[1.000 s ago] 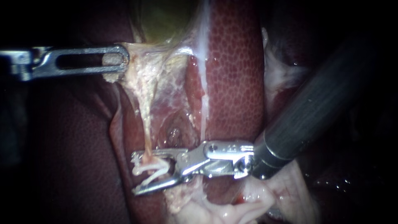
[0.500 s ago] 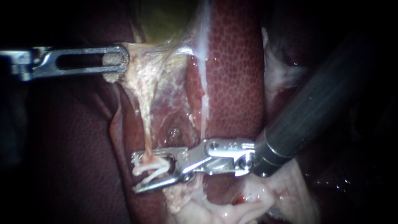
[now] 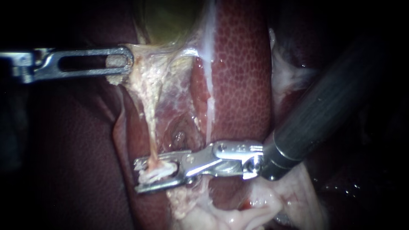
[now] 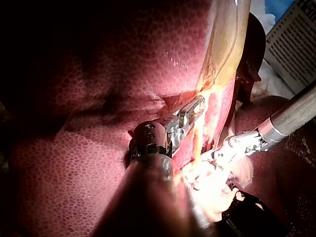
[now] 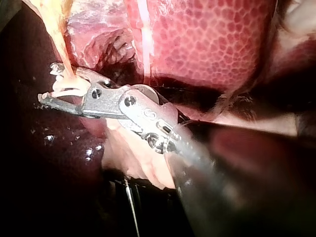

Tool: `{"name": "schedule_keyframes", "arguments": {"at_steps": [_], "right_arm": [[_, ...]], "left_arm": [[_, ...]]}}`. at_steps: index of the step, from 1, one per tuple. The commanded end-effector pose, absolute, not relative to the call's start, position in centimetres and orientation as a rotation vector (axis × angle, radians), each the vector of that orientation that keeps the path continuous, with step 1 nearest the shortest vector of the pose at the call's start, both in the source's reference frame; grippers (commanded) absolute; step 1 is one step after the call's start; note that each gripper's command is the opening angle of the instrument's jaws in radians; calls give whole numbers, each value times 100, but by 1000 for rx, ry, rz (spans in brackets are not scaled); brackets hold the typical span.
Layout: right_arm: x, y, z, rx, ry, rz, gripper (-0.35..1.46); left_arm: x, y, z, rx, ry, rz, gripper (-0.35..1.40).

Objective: Clipping second clip left tube

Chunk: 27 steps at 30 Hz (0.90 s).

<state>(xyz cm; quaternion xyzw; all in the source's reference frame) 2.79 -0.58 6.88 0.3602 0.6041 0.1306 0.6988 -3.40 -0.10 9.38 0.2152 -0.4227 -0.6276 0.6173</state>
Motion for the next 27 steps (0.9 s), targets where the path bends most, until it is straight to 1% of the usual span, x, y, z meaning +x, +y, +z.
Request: {"name": "schedule_keyframes", "arguments": {"at_steps": [1,6,11,13,27], "right_arm": [[279,-58,688,803,1346,291,15],[277,-59,688,805,1346,289,-10],[276,-59,688,808,1347,285,-26],[275,-59,689,813,1345,288,-35],[272,-58,690,834,1338,301,-35]], "left_arm": [[-340,-10,938,495,-973,-1445,-35],[-340,-10,938,495,-973,-1445,-35],[-340,-10,938,495,-973,-1445,-35],[-340,-10,938,495,-973,-1445,-35],[-340,-10,938,495,-973,-1445,-35]]}}
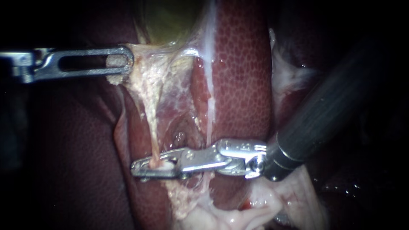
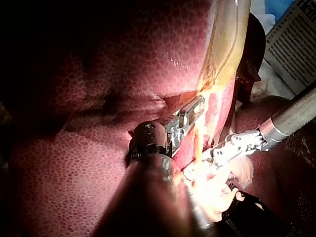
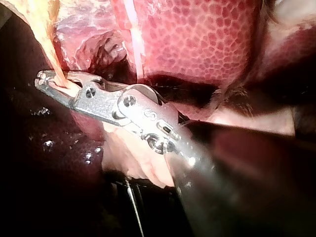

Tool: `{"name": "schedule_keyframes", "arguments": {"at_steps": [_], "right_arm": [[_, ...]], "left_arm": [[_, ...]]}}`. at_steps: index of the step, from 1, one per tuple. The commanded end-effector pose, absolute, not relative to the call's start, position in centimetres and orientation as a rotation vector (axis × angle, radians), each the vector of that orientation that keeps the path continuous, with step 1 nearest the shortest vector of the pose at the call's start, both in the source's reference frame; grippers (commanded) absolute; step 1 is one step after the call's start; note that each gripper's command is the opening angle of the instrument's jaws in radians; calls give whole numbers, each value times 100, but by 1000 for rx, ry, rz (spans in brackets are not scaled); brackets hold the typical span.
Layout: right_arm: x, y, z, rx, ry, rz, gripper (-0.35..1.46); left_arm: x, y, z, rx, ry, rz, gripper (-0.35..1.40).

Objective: Clipping second clip left tube

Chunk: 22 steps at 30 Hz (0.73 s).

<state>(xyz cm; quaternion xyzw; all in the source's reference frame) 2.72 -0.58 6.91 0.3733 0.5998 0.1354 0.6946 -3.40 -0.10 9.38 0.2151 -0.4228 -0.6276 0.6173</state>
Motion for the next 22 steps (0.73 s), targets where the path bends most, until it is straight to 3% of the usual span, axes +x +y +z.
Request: {"name": "schedule_keyframes", "arguments": {"at_steps": [1,22], "right_arm": [[272,-58,690,834,1335,299,-35],[270,-60,690,845,1323,300,-35]], "left_arm": [[-340,-10,938,495,-973,-1445,-35],[-340,-10,938,495,-973,-1445,-35]]}}
